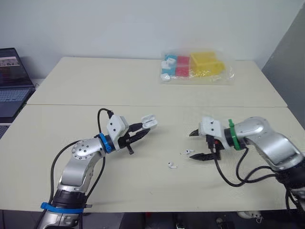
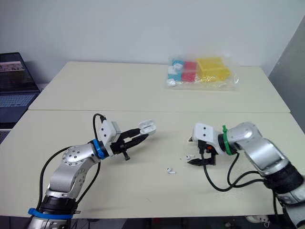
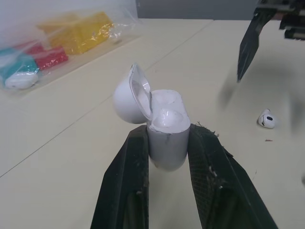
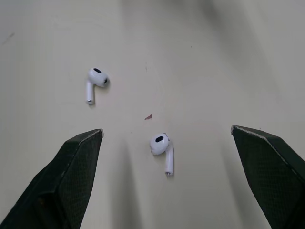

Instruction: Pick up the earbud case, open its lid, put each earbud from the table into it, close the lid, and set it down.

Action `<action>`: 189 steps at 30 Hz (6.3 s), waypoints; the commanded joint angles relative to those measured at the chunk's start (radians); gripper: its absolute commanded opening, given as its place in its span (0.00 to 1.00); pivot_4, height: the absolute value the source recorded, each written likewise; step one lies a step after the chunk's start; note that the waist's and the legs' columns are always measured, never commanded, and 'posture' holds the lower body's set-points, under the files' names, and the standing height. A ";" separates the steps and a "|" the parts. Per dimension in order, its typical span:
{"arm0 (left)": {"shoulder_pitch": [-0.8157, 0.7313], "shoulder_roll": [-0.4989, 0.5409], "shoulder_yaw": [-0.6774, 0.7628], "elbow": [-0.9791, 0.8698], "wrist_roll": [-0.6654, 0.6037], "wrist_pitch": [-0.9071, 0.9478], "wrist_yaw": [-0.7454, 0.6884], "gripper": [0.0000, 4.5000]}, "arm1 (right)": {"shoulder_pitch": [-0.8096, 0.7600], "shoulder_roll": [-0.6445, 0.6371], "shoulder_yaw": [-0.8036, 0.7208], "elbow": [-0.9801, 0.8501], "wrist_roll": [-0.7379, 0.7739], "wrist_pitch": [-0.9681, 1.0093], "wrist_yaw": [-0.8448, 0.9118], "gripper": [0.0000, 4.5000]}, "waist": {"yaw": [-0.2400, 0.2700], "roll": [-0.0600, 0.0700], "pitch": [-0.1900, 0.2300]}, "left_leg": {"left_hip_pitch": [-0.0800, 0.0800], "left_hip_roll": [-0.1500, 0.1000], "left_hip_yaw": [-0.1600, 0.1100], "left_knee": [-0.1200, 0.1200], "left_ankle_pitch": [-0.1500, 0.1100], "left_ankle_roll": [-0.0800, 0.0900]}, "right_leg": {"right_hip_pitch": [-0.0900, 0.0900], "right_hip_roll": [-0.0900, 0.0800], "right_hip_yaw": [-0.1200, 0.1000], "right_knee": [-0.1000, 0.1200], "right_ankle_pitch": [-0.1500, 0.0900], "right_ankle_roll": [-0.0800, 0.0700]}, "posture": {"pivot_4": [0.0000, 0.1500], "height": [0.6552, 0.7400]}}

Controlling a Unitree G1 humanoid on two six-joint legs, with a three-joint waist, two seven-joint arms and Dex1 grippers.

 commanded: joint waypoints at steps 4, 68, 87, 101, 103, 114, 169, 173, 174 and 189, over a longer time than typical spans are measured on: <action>0.025 0.003 -0.002 -0.088 -0.011 0.007 0.017 0.18 | -0.029 0.053 0.024 0.135 -0.080 -0.111 0.035 1.00 | 0.002 0.000 0.000 | -0.001 0.000 0.000 0.000 0.000 0.000 | -0.001 0.000 0.000 0.000 0.000 0.000 | 1.00 1.00; 0.140 0.033 -0.018 -0.153 -0.017 0.035 0.026 0.18 | 0.412 -0.449 -0.308 -0.306 -0.085 0.205 0.066 0.54 | 0.007 -0.001 -0.001 | 0.003 -0.001 0.001 -0.001 0.000 0.000 | 0.001 -0.004 0.000 0.000 0.000 -0.001 | 1.00 1.00; 0.166 0.021 -0.040 -0.195 -0.014 0.064 0.052 0.18 | 0.290 -0.406 -0.112 -0.247 -0.149 0.200 0.096 0.54 | 0.006 -0.001 -0.001 | 0.002 -0.001 0.001 -0.001 0.000 0.000 | 0.001 -0.004 0.000 0.000 -0.001 -0.001 | 1.00 1.00; 0.158 0.018 -0.047 -0.190 -0.010 0.063 0.054 0.18 | 0.296 -0.399 -0.107 -0.217 -0.181 0.141 0.090 0.08 | 0.006 -0.001 -0.001 | 0.003 -0.001 0.001 -0.001 0.000 0.000 | 0.001 -0.004 0.000 0.000 -0.001 -0.001 | 1.00 1.00; 0.154 0.018 -0.047 -0.187 -0.009 0.063 0.053 0.18 | 0.298 -0.406 -0.126 -0.226 -0.169 0.138 0.093 0.08 | 0.006 -0.001 -0.001 | 0.003 -0.001 0.001 -0.001 0.000 0.000 | 0.001 -0.004 -0.001 0.000 -0.001 -0.001 | 1.00 1.00; 0.098 -0.015 -0.050 -0.220 -0.110 0.116 0.027 0.18 | 0.156 -0.241 -0.366 -0.368 0.136 0.218 0.085 0.08 | 0.002 -0.001 -0.001 | 0.003 0.000 0.001 -0.001 0.000 0.000 | 0.001 -0.001 0.000 0.000 -0.001 -0.001 | 1.00 1.00; -0.137 -0.042 0.007 -0.287 -0.414 0.452 0.108 0.18 | 0.136 0.372 -0.393 -0.294 0.338 -0.026 -0.399 0.08 | 0.004 -0.001 -0.001 | 0.000 0.000 -0.001 -0.001 0.000 0.000 | 0.001 0.001 0.000 0.000 0.000 -0.001 | 1.00 1.00; -0.134 -0.045 0.006 -0.289 -0.411 0.452 0.109 0.18 | 0.141 0.374 -0.382 -0.287 0.328 -0.049 -0.398 0.08 | 0.004 -0.001 -0.001 | 0.001 0.000 -0.001 -0.001 0.000 0.000 | 0.001 0.001 0.000 0.000 0.000 -0.001 | 1.00 1.00; -0.135 -0.045 0.005 -0.289 -0.411 0.452 0.110 0.18 | 0.143 0.374 -0.379 -0.284 0.323 -0.057 -0.398 0.08 | 0.004 -0.001 -0.001 | 0.000 0.000 -0.002 -0.001 0.000 0.000 | 0.001 0.001 0.000 0.000 0.000 -0.001 | 1.00 1.00; -0.152 -0.058 0.016 -0.288 -0.423 0.469 0.127 0.18 | 0.170 0.335 -0.319 -0.263 0.248 -0.144 -0.344 0.08 | 0.004 -0.001 -0.001 | 0.000 0.000 -0.002 -0.001 0.000 0.000 | 0.001 0.001 0.000 0.000 0.000 -0.001 | 1.00 1.00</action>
